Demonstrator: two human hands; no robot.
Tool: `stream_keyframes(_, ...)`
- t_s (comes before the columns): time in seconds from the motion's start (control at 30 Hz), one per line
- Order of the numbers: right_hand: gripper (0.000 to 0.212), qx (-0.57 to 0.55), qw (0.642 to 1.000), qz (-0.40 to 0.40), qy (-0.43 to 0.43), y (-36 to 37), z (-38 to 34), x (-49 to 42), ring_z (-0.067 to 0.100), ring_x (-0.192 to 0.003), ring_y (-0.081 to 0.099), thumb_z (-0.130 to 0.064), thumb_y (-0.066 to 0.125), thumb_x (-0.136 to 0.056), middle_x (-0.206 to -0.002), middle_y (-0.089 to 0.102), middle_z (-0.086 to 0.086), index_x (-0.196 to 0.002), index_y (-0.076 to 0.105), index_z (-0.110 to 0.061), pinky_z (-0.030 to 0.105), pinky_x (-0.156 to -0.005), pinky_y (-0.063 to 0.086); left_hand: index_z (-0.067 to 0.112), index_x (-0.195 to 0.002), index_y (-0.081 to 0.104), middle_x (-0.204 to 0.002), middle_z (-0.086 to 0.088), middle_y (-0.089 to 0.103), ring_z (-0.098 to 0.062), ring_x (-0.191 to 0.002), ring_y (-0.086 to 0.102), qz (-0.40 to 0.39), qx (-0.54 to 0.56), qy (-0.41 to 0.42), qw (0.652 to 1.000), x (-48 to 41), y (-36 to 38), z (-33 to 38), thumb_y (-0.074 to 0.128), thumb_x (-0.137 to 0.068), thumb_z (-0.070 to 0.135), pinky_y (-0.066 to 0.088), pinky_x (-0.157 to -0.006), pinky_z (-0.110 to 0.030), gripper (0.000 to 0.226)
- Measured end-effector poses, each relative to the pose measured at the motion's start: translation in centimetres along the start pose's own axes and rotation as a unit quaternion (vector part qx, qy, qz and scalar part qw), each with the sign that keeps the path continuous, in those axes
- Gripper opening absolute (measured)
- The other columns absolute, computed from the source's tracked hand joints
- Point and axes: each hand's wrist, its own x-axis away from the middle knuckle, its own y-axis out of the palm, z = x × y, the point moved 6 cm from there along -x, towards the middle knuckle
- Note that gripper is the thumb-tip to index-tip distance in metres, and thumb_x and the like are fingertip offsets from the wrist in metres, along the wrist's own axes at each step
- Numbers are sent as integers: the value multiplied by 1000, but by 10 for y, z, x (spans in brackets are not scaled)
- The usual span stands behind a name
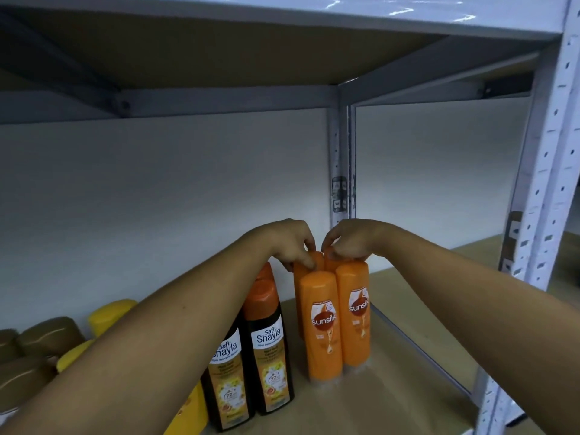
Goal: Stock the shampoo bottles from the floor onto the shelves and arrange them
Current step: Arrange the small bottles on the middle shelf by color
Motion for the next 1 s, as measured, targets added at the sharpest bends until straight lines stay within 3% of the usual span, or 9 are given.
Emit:
stream_keyframes(0.13, 47, 38, 999, -4, -15, 0, -7, 8, 32, -130, 52, -37, 57, -98, -149, 48, 2, -144, 49, -29, 47, -100, 52, 17, -141, 57, -131, -5, 65, -18, -88, 72, 21, -7, 6, 1000, 19, -7, 2, 73, -88, 46, 62, -78, -29, 62)
stream_keyframes(0.27, 45, 72, 988, 99, -91, -20, -27, 34, 21, -134, 48, -48, 53, -98, -150, 48, -5, -141, 51, -33, 39, -106, 42, 20, -140, 58, -133, 0, 64, -15, -110, 64, 89, -75, 33, 993, 66, -32, 4, 67, -93, 43, 52, -88, -26, 53)
stream_keyframes(0.33, 42, 54, 983, 124, -125, -27, -39, 53, 18, -128, 52, -46, 52, -99, -146, 52, -7, -139, 53, -35, 35, -101, 43, 22, -135, 62, -128, 3, 66, -14, -109, 63, 105, -86, 35, 990, 96, -44, 1, 67, -93, 38, 53, -89, -27, 45)
stream_keyframes(0.47, 42, 53, 977, 91, -187, -25, -74, 86, 12, -116, 59, -48, 56, -97, -138, 57, -11, -137, 53, -38, 30, -93, 48, 27, -125, 66, -113, 8, 68, -10, -98, 64, 75, -104, 8, 992, 154, -56, -15, 68, -91, 39, 57, -87, -33, 36)
stream_keyframes(0.63, 54, 86, 969, 39, -227, 4, -121, 100, 9, -109, 57, -48, 65, -91, -136, 56, -9, -141, 48, -37, 29, -90, 49, 29, -119, 65, -108, 10, 66, -9, -92, 60, 33, -124, -29, 991, 194, -47, -37, 71, -88, 49, 54, -79, -31, 38)
stream_keyframes(0.8, 60, 124, 969, -8, -211, 34, -140, 97, 17, -113, 55, -47, 71, -84, -130, 59, -9, -139, 48, -37, 38, -94, 51, 30, -105, 61, -96, 8, 63, -15, -89, 58, 40, -141, -42, 988, 202, -25, -47, 75, -79, 56, 55, -78, -39, 40)
stream_keyframes(1.0, 51, 144, 969, 25, -201, 48, -145, 96, 19, -109, 55, -42, 66, -89, -126, 61, -6, -137, 48, -38, 40, -92, 51, 30, -117, 64, -100, 8, 67, -16, -91, 60, 46, -121, -32, 991, 200, -6, -44, 79, -74, 57, 56, -80, -39, 53)
